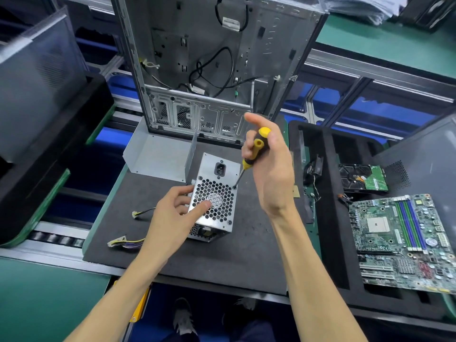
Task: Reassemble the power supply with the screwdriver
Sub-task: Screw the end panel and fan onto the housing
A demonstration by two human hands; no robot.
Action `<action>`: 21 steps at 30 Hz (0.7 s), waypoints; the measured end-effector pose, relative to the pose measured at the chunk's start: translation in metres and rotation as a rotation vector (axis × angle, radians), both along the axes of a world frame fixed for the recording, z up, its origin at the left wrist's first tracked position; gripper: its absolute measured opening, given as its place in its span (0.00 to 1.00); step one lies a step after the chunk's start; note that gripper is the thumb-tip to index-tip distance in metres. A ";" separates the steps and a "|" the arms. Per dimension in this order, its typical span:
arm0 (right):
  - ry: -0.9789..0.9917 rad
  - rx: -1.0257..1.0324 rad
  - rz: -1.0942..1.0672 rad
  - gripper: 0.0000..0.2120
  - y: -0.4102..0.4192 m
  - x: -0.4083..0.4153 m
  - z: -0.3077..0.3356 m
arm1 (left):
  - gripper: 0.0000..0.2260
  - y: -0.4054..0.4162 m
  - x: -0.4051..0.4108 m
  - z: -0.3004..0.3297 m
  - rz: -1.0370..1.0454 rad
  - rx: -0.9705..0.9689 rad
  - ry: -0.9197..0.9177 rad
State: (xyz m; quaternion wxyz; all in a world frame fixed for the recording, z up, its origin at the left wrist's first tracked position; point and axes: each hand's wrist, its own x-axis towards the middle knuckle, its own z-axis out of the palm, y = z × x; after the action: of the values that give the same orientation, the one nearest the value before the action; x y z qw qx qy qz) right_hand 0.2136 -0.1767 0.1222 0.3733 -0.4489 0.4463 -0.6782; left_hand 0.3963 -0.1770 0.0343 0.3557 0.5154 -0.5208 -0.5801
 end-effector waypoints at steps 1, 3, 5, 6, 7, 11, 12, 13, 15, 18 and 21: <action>0.006 0.012 -0.012 0.15 0.000 0.001 0.000 | 0.18 0.000 0.000 0.000 -0.003 -0.003 -0.001; 0.024 0.012 -0.041 0.09 0.001 0.002 0.002 | 0.18 0.000 0.000 0.001 -0.005 -0.007 0.000; 0.050 -0.015 -0.054 0.04 0.001 0.004 0.002 | 0.18 0.000 0.000 0.000 0.000 -0.003 0.003; 0.059 -0.013 -0.053 0.06 0.002 0.005 0.002 | 0.18 0.000 0.000 0.000 0.002 -0.001 0.006; 0.062 -0.010 -0.045 0.06 0.001 0.005 0.001 | 0.18 0.000 0.000 0.000 0.003 0.000 0.008; 0.016 0.021 0.022 0.15 0.001 0.004 -0.004 | 0.20 0.000 0.001 -0.001 -0.001 0.002 0.013; 0.012 0.025 0.012 0.15 0.001 0.004 -0.004 | 0.20 0.000 0.001 0.000 -0.002 0.001 0.014; 0.012 0.034 0.002 0.13 0.002 0.005 -0.003 | 0.20 0.000 0.001 0.000 -0.004 0.000 0.015; 0.017 0.013 -0.027 0.05 0.003 0.006 -0.002 | 0.20 0.000 0.001 0.000 -0.004 0.000 0.016; 0.025 -0.004 -0.078 0.10 0.003 0.008 -0.004 | 0.20 0.000 0.001 0.000 -0.004 0.006 0.020; 0.003 0.004 -0.044 0.12 0.002 0.006 -0.008 | 0.20 0.000 0.002 0.001 -0.002 0.011 0.025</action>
State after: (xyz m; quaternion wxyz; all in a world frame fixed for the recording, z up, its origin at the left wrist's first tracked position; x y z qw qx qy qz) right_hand 0.2196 -0.1751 0.1138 0.3585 -0.4394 0.4579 -0.6846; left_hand 0.3981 -0.1766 0.0351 0.3587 0.5095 -0.5139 -0.5896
